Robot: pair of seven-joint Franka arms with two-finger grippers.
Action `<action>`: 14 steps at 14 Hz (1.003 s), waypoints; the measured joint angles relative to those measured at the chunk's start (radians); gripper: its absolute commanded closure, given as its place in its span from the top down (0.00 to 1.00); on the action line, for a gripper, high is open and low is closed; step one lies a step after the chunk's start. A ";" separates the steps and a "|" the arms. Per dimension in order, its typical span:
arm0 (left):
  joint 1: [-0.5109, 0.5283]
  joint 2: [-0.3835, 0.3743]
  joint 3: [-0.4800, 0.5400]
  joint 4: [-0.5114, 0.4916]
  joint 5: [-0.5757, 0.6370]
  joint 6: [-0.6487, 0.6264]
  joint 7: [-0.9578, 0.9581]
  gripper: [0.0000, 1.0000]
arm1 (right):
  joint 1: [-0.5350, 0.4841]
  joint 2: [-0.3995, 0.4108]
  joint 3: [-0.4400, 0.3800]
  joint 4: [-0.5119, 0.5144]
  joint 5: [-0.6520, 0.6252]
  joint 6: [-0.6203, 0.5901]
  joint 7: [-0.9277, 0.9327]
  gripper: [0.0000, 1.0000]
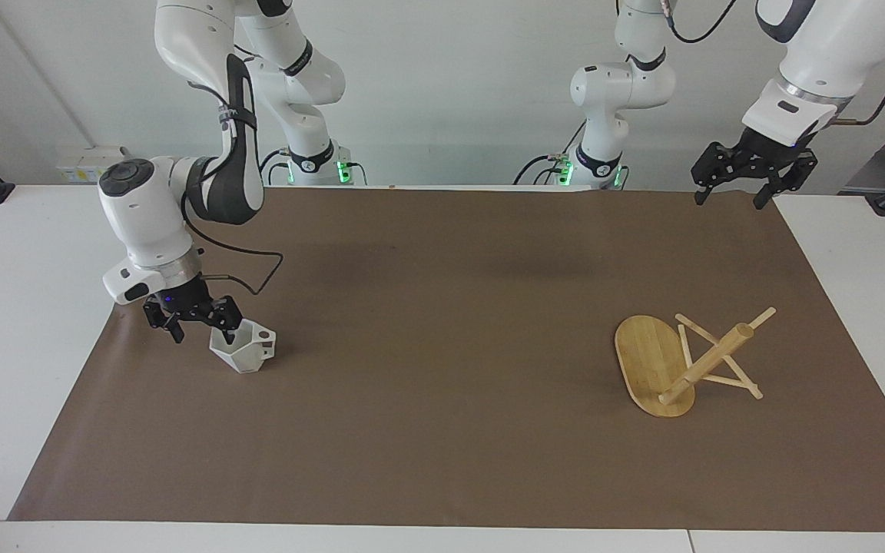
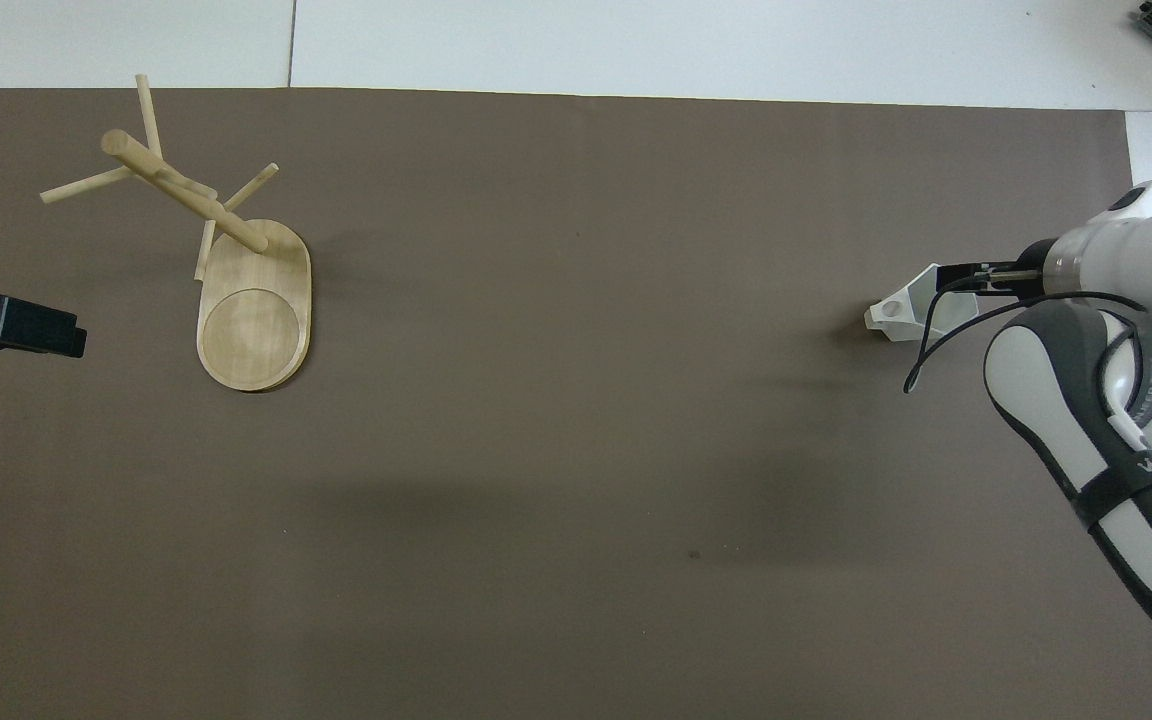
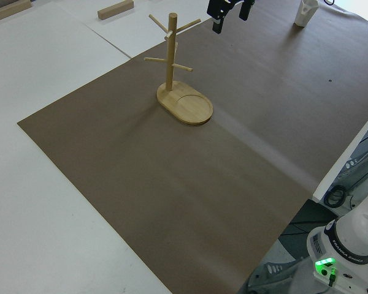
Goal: Hang cup on rack
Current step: 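Reach the right gripper toward the white cup's handle, then close the right gripper on the white cup's handle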
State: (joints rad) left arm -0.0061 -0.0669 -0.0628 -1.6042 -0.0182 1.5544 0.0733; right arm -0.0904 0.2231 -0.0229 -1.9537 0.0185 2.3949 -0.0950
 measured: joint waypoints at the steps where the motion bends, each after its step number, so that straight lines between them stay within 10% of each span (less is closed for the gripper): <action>1: 0.000 0.000 0.000 0.000 0.000 0.000 0.000 1.00 | 0.000 0.000 0.000 -0.001 0.000 0.000 0.000 1.00; 14: 0.000 0.000 0.000 0.000 0.000 0.000 0.000 1.00 | -0.007 0.015 -0.001 -0.041 0.000 0.013 0.000 1.00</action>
State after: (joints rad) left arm -0.0061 -0.0669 -0.0628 -1.6043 -0.0182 1.5544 0.0733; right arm -0.0972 0.2386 -0.0239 -1.9944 0.0185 2.4076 -0.0950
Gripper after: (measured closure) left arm 0.000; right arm 0.000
